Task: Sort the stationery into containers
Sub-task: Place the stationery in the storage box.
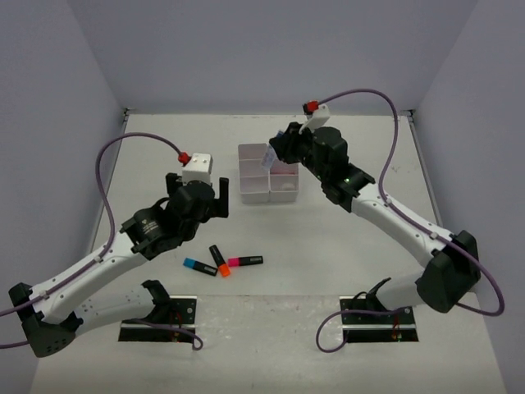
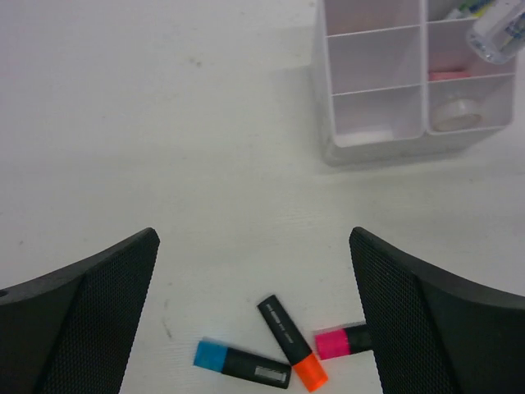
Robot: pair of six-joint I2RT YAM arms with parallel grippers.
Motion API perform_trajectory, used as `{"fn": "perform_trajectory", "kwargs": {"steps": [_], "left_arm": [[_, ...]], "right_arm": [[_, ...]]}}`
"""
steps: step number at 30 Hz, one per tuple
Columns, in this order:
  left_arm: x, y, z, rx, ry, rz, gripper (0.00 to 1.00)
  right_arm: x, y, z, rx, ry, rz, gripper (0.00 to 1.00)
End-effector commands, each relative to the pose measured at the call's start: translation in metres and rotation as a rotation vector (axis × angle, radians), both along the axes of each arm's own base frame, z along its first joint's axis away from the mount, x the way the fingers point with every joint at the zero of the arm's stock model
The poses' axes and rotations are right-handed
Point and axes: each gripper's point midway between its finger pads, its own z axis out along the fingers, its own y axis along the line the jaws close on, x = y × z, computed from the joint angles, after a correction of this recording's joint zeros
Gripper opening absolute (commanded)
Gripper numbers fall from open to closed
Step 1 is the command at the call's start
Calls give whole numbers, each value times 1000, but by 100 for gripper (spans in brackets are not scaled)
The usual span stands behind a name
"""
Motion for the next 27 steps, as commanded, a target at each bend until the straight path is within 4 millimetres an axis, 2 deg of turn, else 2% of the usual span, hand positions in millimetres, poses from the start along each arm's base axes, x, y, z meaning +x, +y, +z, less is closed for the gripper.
{"fn": "perform_trajectory", "kwargs": {"steps": [1, 4, 5, 10, 15, 20, 22, 26, 27], "left_arm": [[-16, 63, 1, 106, -34, 212, 100], [-17, 61, -6, 83, -60, 181, 100], [-19, 61, -15, 79, -61, 166, 100], [-20, 58, -34, 50, -44, 158, 100], [-19, 50, -45, 54, -19, 131, 100], [-19, 51, -44, 49, -16, 150, 100], [-19, 50, -44, 38, -16, 155, 100], [-18, 52, -45, 28, -19, 187, 100], [-18, 54, -46, 33, -17, 197, 100]], "right_arm": [[43, 11, 13, -11, -159, -71, 0], [58, 24, -3, -31, -150, -66, 0], [60, 25, -7, -38, -145, -65, 0], [64, 35, -29, -74, -122, -53, 0], [69, 42, -42, -96, -112, -41, 0], [71, 44, -62, -135, -82, -34, 1], [70, 44, -66, -140, -77, -34, 18], [66, 46, -72, -150, -65, -13, 28], [63, 48, -72, -156, -64, -5, 40]]}}
